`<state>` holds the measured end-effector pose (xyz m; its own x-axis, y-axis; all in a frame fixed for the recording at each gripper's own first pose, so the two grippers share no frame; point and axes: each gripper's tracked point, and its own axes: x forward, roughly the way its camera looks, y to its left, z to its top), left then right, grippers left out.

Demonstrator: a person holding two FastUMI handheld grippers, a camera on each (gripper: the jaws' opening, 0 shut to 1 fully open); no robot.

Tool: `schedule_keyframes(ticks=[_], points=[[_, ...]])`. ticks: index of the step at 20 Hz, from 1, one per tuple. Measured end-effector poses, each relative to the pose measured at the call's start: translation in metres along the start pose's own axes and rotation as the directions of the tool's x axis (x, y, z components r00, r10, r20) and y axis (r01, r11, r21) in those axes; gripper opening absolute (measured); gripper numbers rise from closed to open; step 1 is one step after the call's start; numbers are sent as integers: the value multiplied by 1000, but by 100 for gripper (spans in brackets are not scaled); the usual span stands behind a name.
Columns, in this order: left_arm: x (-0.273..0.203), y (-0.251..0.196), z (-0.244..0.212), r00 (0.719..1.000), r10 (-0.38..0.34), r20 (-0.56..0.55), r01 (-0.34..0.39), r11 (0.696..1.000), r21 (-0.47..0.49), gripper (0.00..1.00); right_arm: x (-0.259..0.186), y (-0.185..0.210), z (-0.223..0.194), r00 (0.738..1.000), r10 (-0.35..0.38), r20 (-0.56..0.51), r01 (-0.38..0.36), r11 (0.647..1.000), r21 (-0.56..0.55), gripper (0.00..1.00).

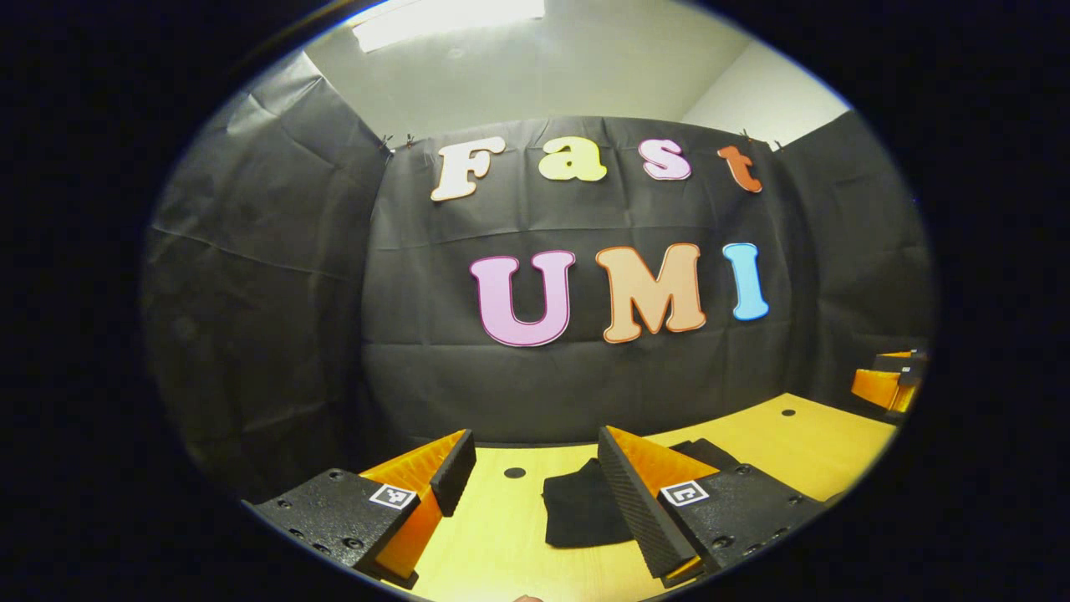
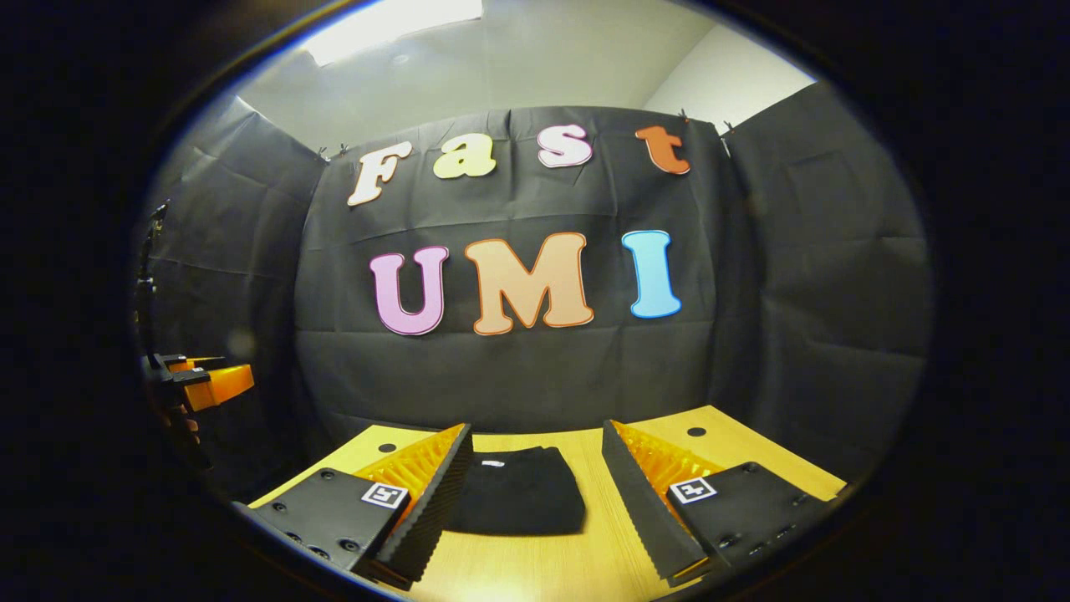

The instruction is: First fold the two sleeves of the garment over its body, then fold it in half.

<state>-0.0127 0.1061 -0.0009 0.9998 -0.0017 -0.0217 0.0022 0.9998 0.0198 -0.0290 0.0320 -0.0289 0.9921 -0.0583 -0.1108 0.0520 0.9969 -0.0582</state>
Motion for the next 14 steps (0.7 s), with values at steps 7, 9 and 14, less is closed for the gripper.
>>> schedule_keyframes(ticks=[7,9,14], points=[[-75,-7,7,1000,23,13,-23,1000,-8,91,-78,-2,-5,998,42,39,-44,999,30,97],[-85,-1,10,999,52,0,-52,999,5,91,-88,-4,-9,997,72,18,-73,997,11,94],[-94,-14,31,997,83,8,-83,996,14,91,-107,-25,-7,997,83,6,-83,996,15,97]])
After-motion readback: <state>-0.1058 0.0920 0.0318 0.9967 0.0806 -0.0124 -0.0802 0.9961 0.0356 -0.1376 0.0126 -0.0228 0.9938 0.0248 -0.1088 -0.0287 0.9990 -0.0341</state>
